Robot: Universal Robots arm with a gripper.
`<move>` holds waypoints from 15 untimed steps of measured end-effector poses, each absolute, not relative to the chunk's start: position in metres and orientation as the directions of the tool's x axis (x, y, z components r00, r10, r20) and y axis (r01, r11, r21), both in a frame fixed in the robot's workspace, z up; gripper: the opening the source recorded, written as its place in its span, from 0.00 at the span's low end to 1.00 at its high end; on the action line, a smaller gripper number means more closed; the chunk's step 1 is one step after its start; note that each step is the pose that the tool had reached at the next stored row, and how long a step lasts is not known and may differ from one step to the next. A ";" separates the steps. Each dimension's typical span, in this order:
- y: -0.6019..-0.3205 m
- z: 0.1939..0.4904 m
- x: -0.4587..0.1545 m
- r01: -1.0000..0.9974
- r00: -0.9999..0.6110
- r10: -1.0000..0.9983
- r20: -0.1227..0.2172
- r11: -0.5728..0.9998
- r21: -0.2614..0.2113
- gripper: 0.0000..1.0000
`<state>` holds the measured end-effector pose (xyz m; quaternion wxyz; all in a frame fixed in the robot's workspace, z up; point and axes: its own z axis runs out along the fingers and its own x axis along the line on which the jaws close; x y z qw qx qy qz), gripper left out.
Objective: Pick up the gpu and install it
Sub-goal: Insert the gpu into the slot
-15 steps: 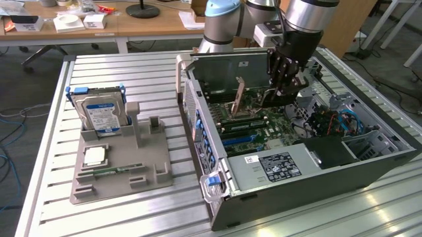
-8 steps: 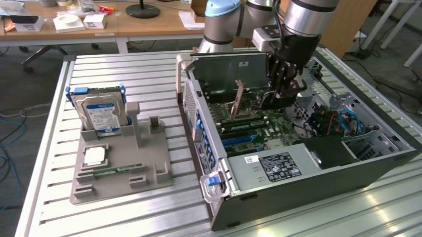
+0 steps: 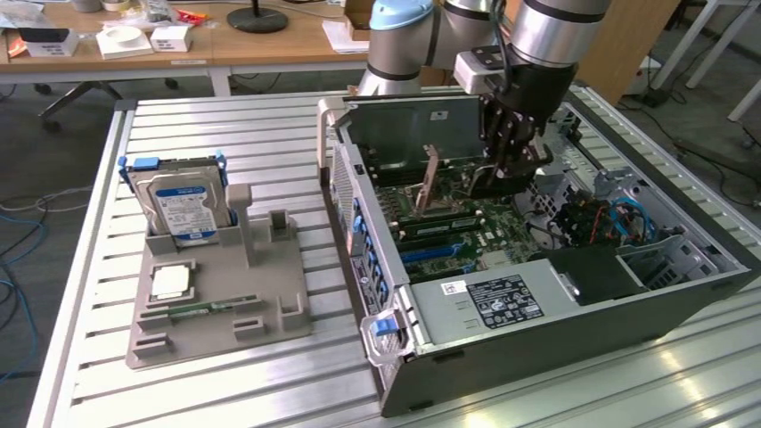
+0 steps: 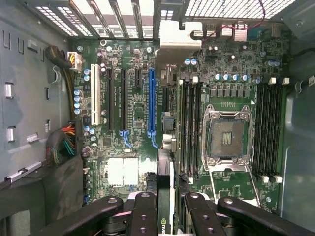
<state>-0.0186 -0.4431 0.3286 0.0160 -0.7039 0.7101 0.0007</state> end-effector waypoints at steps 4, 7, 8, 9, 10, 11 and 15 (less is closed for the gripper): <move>-0.443 0.328 -0.025 -1.000 -0.008 -1.000 -0.024 0.009 -0.023 0.26; -0.443 0.328 -0.031 -1.000 -0.008 -1.000 -0.024 0.009 -0.024 0.26; -0.443 0.328 -0.034 -1.000 -0.008 -1.000 -0.024 0.009 -0.024 0.26; -0.443 0.328 -0.036 -1.000 -0.008 -1.000 -0.024 0.009 -0.025 0.26; -0.443 0.328 -0.039 -1.000 -0.008 -1.000 -0.024 0.009 -0.025 0.26; -0.443 0.328 -0.041 -1.000 -0.008 -1.000 -0.024 0.009 -0.026 0.26; -0.443 0.327 -0.052 -1.000 -0.008 -1.000 -0.024 0.009 -0.027 0.26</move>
